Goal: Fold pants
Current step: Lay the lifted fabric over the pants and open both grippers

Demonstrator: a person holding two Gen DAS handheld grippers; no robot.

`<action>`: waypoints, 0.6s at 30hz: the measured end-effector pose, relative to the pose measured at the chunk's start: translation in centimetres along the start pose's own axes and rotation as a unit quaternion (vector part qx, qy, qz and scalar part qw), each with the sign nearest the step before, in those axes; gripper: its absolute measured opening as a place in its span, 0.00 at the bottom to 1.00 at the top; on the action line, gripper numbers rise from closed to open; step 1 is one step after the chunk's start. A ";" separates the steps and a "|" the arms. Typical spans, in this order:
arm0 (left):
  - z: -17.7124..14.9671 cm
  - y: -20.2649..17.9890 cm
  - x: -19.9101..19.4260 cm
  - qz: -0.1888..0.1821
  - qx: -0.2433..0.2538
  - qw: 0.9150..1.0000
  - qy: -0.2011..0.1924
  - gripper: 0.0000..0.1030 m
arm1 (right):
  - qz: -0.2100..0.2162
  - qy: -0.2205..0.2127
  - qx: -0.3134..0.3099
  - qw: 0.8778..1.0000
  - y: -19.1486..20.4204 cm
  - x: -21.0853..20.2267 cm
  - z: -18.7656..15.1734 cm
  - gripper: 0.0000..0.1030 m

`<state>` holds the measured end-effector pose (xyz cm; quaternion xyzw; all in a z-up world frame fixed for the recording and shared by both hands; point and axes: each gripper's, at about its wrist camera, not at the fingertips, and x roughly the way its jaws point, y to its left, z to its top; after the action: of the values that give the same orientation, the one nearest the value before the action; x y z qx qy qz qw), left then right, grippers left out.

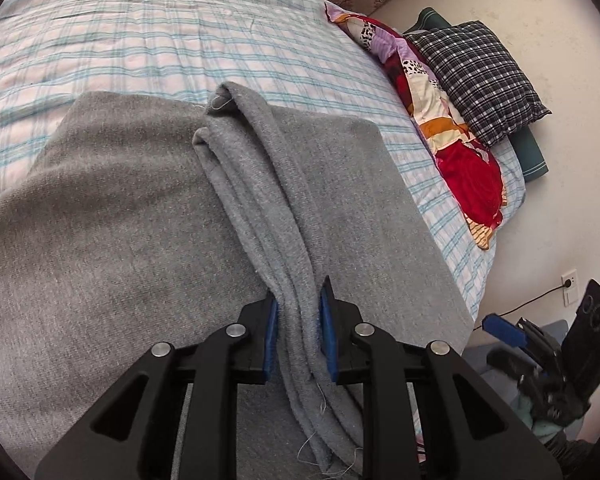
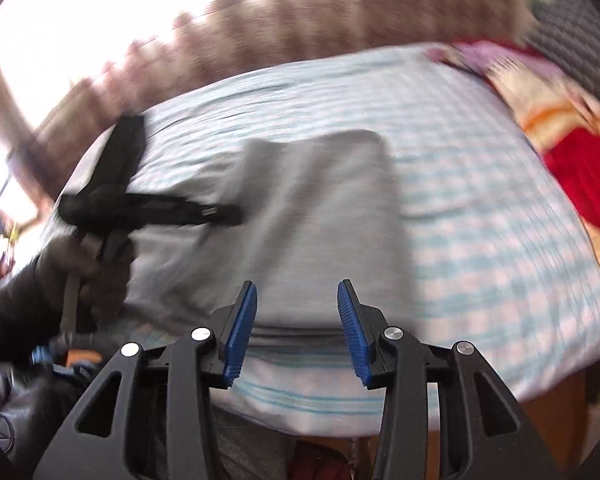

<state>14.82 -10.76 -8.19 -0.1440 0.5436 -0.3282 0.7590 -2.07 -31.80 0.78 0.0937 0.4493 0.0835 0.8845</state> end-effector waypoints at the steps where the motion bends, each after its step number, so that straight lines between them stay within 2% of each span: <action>1: 0.0 0.0 -0.1 0.009 0.001 1.000 -0.001 0.27 | 0.007 0.007 0.023 1.000 -1.1 0.3 -0.1 0.41; 3: -0.1 -0.2 -0.6 0.027 0.006 1.000 -0.009 0.38 | 0.000 0.015 0.051 0.999 -2.6 0.9 -0.2 0.41; 5: -0.1 -0.3 -1.3 0.044 0.012 0.999 -0.016 0.42 | -0.001 0.032 0.079 0.996 -3.8 2.0 -0.5 0.42; 8: -0.1 -0.8 -2.8 0.063 0.024 0.997 -0.030 0.44 | -0.005 0.036 0.077 0.996 -4.0 2.4 -0.3 0.41; 13: -0.6 -4.1 -4.1 0.034 0.063 0.996 -0.046 0.46 | -0.021 0.047 0.055 0.997 -3.5 3.2 -0.4 0.42; 15: -1.4 -6.0 -3.7 0.014 0.090 0.995 -0.038 0.46 | -0.022 0.048 0.054 0.997 -3.5 3.2 -0.4 0.42; 18: -3.3 -7.9 -2.2 0.000 0.129 0.992 -0.006 0.46 | -0.015 0.043 0.064 0.997 -4.0 3.0 -0.2 0.41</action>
<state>8.67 -14.68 -3.26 -0.0469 0.4922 -0.3952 0.7742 -0.23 -34.95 -2.59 0.1395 0.4929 0.0449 0.8577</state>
